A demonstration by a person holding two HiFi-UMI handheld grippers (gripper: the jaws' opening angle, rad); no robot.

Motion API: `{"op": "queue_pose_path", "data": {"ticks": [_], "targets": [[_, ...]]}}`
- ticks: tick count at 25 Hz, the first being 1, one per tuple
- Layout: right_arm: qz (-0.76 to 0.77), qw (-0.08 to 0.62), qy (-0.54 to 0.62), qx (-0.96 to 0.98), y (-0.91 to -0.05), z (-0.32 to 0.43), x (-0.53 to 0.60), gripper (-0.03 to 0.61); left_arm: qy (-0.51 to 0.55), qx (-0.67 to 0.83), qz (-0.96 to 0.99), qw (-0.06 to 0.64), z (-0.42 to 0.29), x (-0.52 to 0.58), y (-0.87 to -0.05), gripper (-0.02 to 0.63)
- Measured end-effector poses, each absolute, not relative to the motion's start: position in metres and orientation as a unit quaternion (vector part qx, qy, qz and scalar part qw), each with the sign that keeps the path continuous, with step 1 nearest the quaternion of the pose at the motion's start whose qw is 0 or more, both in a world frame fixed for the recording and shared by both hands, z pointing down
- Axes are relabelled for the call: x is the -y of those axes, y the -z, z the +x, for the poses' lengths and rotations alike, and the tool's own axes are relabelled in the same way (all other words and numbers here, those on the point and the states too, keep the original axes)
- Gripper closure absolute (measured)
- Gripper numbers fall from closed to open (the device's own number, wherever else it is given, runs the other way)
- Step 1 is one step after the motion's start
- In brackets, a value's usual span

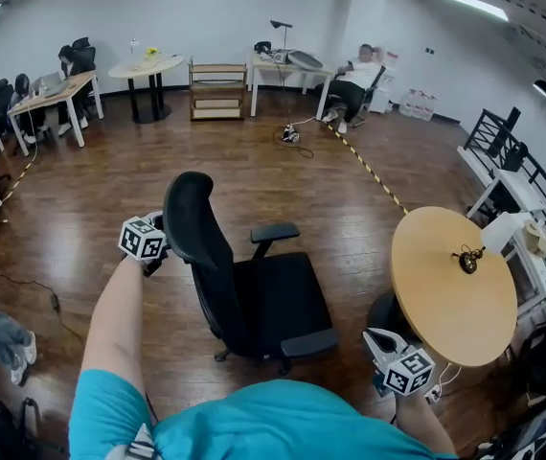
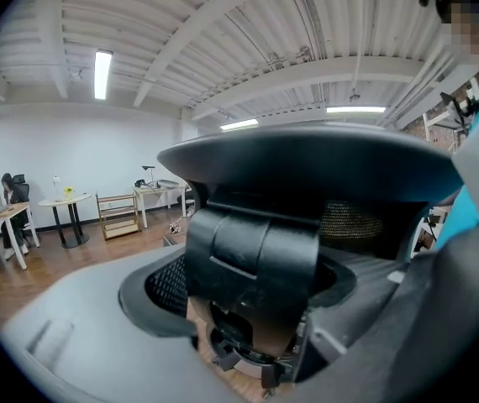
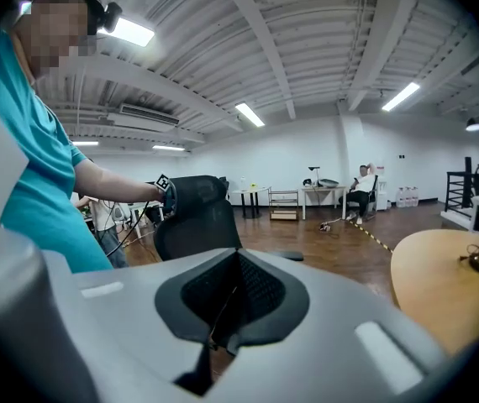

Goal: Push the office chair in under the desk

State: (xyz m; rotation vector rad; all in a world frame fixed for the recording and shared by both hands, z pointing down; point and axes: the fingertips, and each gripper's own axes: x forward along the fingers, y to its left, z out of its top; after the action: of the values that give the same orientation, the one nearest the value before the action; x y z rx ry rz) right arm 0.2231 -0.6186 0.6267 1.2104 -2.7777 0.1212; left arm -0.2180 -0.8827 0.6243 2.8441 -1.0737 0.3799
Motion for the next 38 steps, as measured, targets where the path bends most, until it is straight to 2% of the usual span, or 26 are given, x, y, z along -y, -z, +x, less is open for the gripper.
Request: {"op": "queue_pose_path", "data": {"ticks": [6,14,26,38], "targets": [[0.413,0.053,-0.037,0.908,-0.622,0.203,0.641,0.578,-0.103,0.343,0.933,0.038,-0.235,0.92,-0.623,0.257],[0.418,0.046,-0.032,0.907,-0.617,0.222,0.662,0.578,-0.091,0.34,0.936,0.032,-0.218,0.936,-0.625,0.258],[0.412,0.049,-0.028,0.91,-0.618,0.311,0.673,0.578,-0.086,0.378,0.92,0.053,-0.144,0.954,-0.631,0.252],[0.425,0.036,-0.029,0.904,-0.623,0.337,0.673,0.578,-0.117,0.369,0.92,0.065,-0.112,0.965,-0.641,0.276]]}}
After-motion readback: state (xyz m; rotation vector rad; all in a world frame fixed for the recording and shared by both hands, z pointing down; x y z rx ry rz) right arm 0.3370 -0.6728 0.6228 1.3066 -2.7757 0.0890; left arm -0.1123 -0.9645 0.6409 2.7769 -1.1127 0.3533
